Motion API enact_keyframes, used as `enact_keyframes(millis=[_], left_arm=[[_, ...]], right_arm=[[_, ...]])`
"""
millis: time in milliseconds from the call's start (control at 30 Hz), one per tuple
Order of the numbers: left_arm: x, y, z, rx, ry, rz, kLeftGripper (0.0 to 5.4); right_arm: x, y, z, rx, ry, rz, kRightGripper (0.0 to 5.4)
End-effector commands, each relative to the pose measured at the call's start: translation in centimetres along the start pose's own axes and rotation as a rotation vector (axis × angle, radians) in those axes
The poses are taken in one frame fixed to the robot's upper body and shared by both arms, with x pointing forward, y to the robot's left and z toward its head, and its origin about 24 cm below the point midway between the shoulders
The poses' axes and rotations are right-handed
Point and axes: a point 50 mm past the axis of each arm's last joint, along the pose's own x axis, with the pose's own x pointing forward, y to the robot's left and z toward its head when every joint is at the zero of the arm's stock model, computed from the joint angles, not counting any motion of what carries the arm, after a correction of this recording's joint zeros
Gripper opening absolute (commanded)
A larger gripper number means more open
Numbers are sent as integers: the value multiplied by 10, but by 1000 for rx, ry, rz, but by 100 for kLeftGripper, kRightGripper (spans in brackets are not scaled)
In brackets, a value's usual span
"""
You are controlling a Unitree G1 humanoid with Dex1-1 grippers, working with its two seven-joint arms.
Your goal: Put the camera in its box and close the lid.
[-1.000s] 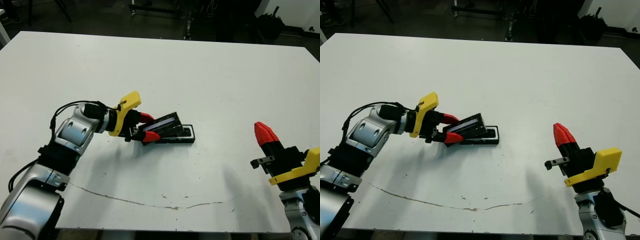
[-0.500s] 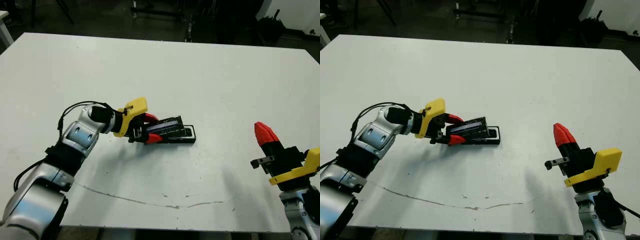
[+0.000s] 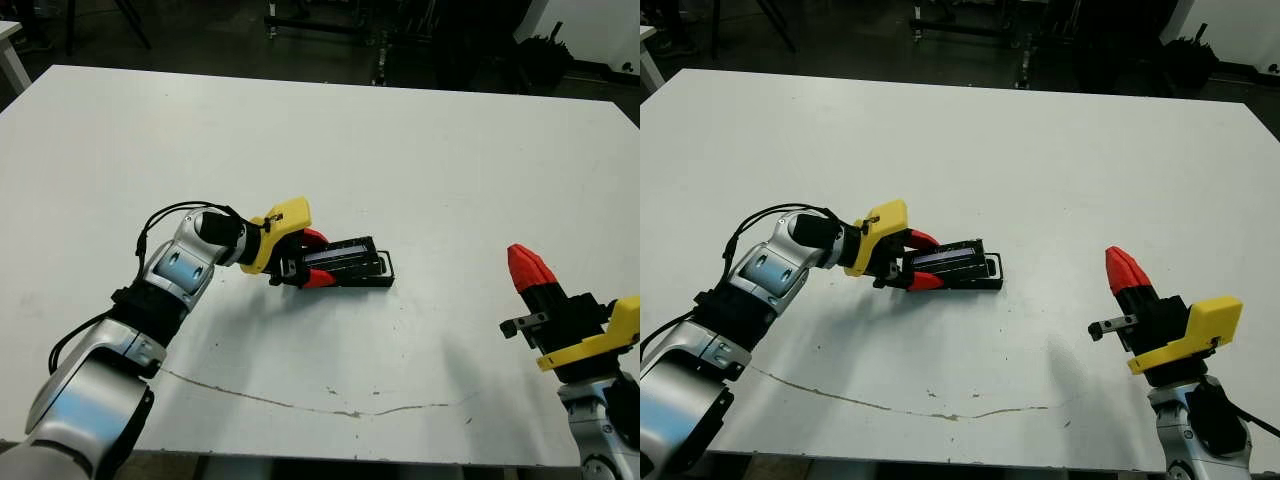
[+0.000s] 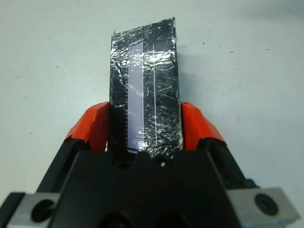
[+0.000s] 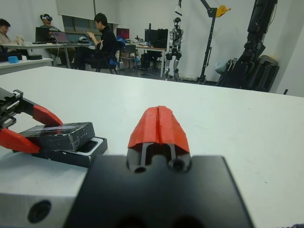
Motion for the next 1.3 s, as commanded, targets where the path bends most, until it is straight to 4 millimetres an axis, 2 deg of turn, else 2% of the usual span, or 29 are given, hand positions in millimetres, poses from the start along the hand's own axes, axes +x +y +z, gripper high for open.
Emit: enact_keyframes(millis=[33,533,1300], left_arm=[[30,-20,-4,-32,0,-111,312],[68,-35,8,-24,9,-193,312],[97,-49,9,42,11,-252,312]], right_arm=[[-2,-2,-1,-5,11,-13,0],[-1,-4,1,-22,4,-25,0],[-2,-6,2,-9,4,-24,0]])
